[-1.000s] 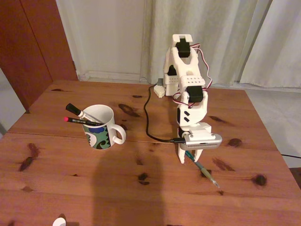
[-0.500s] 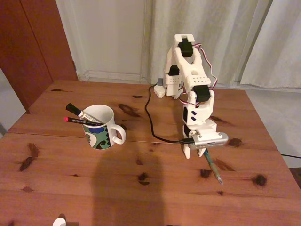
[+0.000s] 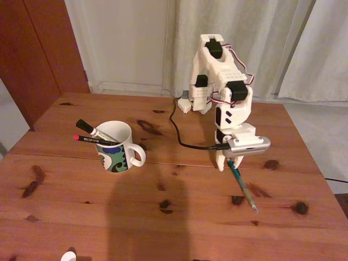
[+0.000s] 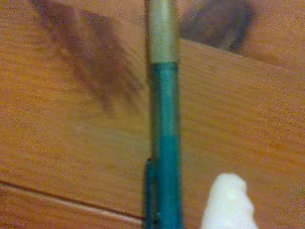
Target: Clean up the desk and place the pens and markers into the cup
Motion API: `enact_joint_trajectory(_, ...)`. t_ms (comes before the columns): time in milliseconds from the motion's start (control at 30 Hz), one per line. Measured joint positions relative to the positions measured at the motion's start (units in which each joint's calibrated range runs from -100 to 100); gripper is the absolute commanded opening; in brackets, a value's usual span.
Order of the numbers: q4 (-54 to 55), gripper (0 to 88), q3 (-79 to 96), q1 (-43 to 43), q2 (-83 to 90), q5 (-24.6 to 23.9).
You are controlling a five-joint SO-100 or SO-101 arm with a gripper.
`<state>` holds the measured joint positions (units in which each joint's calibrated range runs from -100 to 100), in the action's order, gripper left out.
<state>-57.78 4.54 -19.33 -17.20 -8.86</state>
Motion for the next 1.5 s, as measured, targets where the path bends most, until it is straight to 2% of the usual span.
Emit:
enact_joint_trajectory(467, 0.0, 15.8, 0.0, 3.9, 0.0, 0.1)
enact_joint_trajectory(800, 0.0, 15.8, 0.0, -0.6, 0.2, 0.0)
enact_joint_trajectory(1500, 0.0, 15.8, 0.0, -3.4, -1.2, -0.4)
